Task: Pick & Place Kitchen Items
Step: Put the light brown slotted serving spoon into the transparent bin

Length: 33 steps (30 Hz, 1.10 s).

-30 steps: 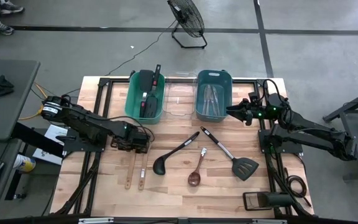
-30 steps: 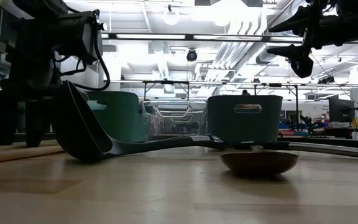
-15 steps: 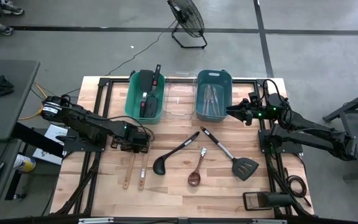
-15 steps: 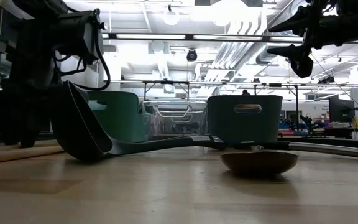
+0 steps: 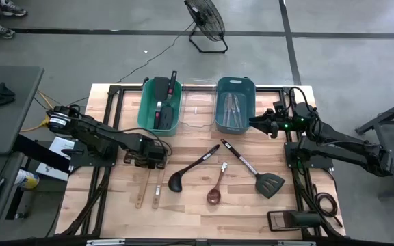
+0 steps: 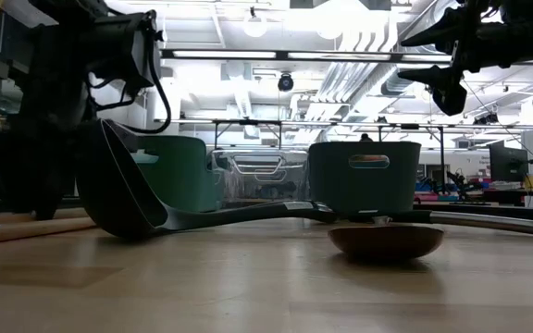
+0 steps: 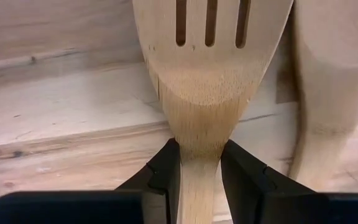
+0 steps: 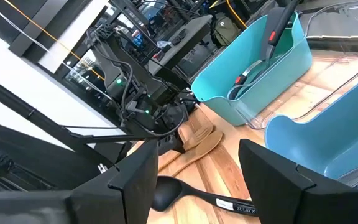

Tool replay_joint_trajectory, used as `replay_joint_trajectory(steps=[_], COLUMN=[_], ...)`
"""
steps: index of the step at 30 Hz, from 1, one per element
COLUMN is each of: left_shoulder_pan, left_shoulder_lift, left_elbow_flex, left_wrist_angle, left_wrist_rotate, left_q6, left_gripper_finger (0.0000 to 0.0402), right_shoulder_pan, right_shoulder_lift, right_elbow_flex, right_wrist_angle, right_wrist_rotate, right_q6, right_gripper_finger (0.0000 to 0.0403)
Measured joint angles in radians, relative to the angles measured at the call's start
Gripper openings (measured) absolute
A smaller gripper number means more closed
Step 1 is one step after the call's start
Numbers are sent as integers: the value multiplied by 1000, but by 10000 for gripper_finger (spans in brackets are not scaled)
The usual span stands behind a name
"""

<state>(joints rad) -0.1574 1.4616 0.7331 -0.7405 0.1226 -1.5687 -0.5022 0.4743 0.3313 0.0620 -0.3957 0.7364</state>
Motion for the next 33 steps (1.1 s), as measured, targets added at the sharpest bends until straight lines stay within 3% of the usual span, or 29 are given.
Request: replay_joint_trajectory(steps=[14, 33], left_shoulder_pan=[0, 0], left_shoulder_lift=[-3, -4], left_elbow_flex=[100, 350], left_wrist_angle=[-65, -96], left_wrist_rotate=[2, -59], left_q6=[38, 128], left_gripper_finger=[86, 86], right_shoulder_pan=[0, 0], right_shoulder_lift=[0, 0], right_elbow_flex=[0, 0], right_wrist_angle=[-6, -6], right_wrist_rotate=[-8, -7], right_q6=[-4, -8], right_gripper_finger=[215, 215])
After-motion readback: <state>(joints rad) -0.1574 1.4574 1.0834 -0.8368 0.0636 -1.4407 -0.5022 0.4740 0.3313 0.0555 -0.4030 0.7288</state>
